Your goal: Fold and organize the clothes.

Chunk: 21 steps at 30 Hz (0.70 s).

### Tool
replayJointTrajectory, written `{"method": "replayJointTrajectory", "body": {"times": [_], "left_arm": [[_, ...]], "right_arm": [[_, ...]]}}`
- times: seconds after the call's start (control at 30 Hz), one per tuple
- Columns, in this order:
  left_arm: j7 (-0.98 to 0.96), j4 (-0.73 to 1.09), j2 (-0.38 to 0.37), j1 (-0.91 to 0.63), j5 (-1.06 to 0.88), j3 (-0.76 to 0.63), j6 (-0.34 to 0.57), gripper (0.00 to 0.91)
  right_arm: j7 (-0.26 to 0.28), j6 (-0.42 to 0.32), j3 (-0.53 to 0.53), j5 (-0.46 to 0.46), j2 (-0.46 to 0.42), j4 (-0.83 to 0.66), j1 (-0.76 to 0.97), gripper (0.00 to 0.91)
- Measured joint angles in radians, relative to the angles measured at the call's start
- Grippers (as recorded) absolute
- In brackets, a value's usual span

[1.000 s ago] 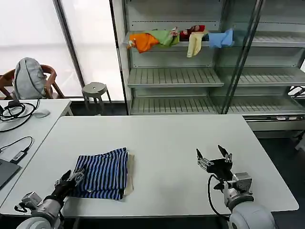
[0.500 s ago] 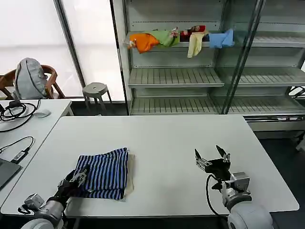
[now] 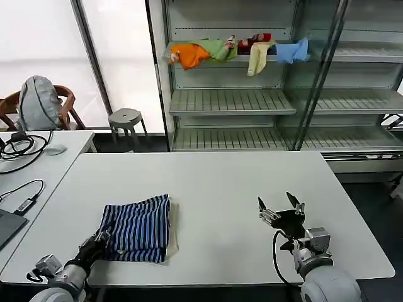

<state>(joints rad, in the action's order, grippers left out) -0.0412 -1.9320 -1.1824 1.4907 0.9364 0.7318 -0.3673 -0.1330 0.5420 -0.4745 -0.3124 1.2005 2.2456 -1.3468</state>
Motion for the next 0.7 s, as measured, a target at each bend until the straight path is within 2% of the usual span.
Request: {"method": "replayJointTrajectory", "body": {"times": [0.43,0.7], "left_arm": [[0.017,-0.024,0.002,-0.016,-0.020,0.015,0.000,0.020],[-0.005,-0.065,0.053,-0.010,-0.035,0.107,-0.049,0.030]], "right_arm": [[0.002,-0.001,-0.006,0.002,-0.002,0.004,0.000,0.907],[0.009,-0.011,-0.003,0.002,0.000,0.000,0.010,0.907]]}}
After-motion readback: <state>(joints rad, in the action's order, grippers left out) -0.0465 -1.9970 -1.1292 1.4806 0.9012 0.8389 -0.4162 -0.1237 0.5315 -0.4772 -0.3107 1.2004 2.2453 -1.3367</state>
